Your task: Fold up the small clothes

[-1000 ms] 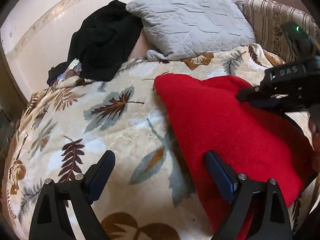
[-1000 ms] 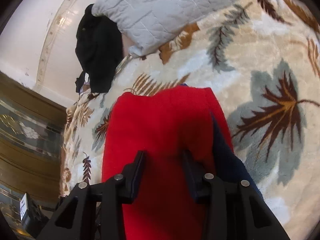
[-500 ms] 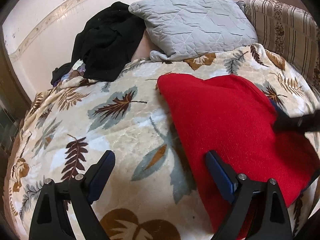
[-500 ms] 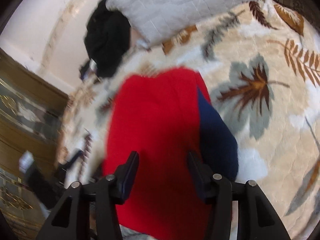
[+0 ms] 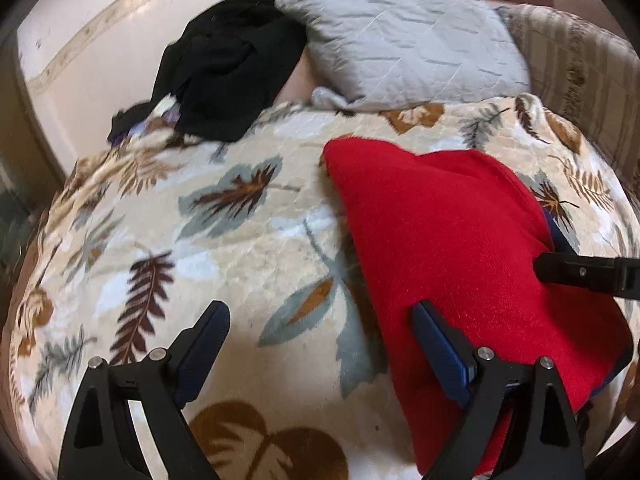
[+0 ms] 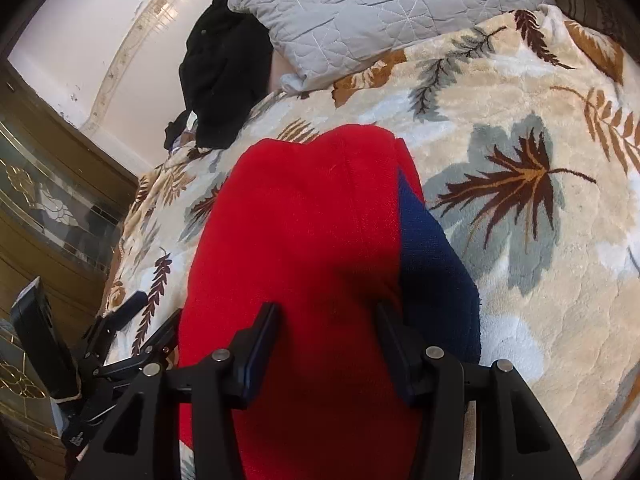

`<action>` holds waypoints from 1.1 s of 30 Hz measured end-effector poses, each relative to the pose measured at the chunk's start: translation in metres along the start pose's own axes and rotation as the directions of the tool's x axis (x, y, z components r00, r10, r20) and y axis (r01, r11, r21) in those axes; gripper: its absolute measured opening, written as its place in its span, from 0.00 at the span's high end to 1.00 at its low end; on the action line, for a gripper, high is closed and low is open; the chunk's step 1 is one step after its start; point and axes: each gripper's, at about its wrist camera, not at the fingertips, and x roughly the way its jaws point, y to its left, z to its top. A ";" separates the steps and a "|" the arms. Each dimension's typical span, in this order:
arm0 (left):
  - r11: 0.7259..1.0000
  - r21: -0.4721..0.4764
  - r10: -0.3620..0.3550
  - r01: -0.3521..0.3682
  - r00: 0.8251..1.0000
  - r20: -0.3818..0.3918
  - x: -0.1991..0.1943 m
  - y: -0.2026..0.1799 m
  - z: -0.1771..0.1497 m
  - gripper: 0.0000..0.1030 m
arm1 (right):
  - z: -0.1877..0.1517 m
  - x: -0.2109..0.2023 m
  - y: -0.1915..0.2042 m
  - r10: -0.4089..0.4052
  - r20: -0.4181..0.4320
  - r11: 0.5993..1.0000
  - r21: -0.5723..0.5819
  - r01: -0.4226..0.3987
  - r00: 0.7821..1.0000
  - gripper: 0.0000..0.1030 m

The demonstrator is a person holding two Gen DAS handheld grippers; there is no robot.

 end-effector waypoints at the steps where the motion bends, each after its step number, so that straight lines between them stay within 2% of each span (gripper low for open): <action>1: 1.000 0.008 -0.002 0.002 1.000 -0.017 -0.002 0.000 0.001 0.10 | 0.000 -0.001 0.000 0.004 0.001 1.000 0.002 -0.004 1.000 0.46; 3: 0.999 0.032 -0.016 0.017 0.999 -0.029 -0.005 0.002 0.001 0.10 | 0.000 -0.005 0.000 0.010 0.005 1.000 0.017 -0.010 1.000 0.46; 6: 0.999 -0.016 -0.033 0.032 0.999 -0.018 -0.016 0.014 0.001 0.10 | 0.003 -0.016 0.005 0.006 0.007 1.000 0.018 -0.006 1.000 0.46; 8: 0.998 -0.038 -0.045 0.045 0.999 0.000 -0.023 0.021 0.001 0.10 | 0.004 -0.030 0.008 -0.005 0.042 1.000 0.006 0.005 0.999 0.46; 11: 1.000 -0.009 -0.001 0.001 0.999 -0.034 -0.013 0.015 -0.003 0.10 | 0.005 -0.047 0.013 0.002 0.078 1.000 -0.019 -0.001 0.997 0.46; 13: 0.998 0.048 0.037 -0.033 0.995 -0.094 0.005 0.002 -0.010 0.10 | 0.004 -0.041 0.011 -0.027 0.053 0.999 -0.027 0.029 0.998 0.46; 14: 0.995 0.075 0.073 -0.066 0.993 -0.092 0.011 -0.004 -0.014 0.10 | 0.003 -0.028 0.006 -0.052 0.004 0.999 -0.012 0.052 0.999 0.46; 15: 0.995 0.074 0.079 -0.073 0.994 -0.075 0.010 -0.005 -0.014 0.10 | 0.000 -0.010 0.000 -0.066 -0.074 0.998 0.010 0.067 0.995 0.46; 16: 0.995 0.073 0.075 -0.071 0.995 -0.059 0.007 -0.006 -0.012 0.10 | -0.002 -0.004 -0.004 -0.064 -0.086 0.998 0.018 0.066 0.994 0.46; 17: 0.994 0.080 0.080 -0.075 0.995 -0.063 0.006 -0.006 -0.011 0.10 | -0.001 -0.007 -0.002 -0.064 -0.057 0.998 0.006 0.064 0.996 0.46; 20: 0.994 0.076 0.088 -0.084 0.995 -0.051 0.003 -0.005 -0.010 0.10 | 0.004 -0.012 0.003 -0.036 -0.061 0.999 -0.001 0.036 0.997 0.45; 23: 0.989 0.105 0.110 -0.109 0.994 -0.003 -0.005 -0.006 -0.010 0.10 | 0.007 -0.016 -0.002 -0.017 -0.068 0.999 0.030 0.019 0.998 0.45; 29: 0.991 0.089 0.097 -0.104 0.992 0.078 -0.025 -0.005 0.000 0.10 | 0.015 -0.047 -0.002 0.031 0.068 0.999 0.037 -0.033 0.997 0.44; 33: 0.992 0.077 0.090 -0.099 0.989 0.118 -0.035 -0.004 0.003 0.10 | 0.018 -0.057 0.000 0.029 0.119 0.999 0.031 -0.032 0.992 0.41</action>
